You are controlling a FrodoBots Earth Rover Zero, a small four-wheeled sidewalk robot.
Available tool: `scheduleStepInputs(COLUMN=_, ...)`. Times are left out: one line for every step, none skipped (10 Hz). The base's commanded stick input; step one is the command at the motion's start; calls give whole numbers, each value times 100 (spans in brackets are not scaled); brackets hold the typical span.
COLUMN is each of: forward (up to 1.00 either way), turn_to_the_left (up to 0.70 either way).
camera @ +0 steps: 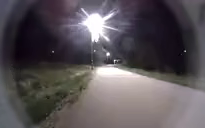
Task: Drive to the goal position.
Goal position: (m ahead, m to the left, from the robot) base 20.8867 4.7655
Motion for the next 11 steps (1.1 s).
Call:
scheduleStepInputs(forward=70, turn_to_the_left=0)
scheduleStepInputs(forward=70, turn_to_the_left=0)
scheduleStepInputs(forward=70, turn_to_the_left=1)
scheduleStepInputs(forward=70, turn_to_the_left=1)
scheduleStepInputs(forward=70, turn_to_the_left=1)
scheduleStepInputs(forward=70, turn_to_the_left=1)
scheduleStepInputs(forward=70, turn_to_the_left=1)
scheduleStepInputs(forward=70, turn_to_the_left=0)
scheduleStepInputs(forward=70, turn_to_the_left=0)
scheduleStepInputs(forward=70, turn_to_the_left=0)
scheduleStepInputs(forward=70, turn_to_the_left=0)
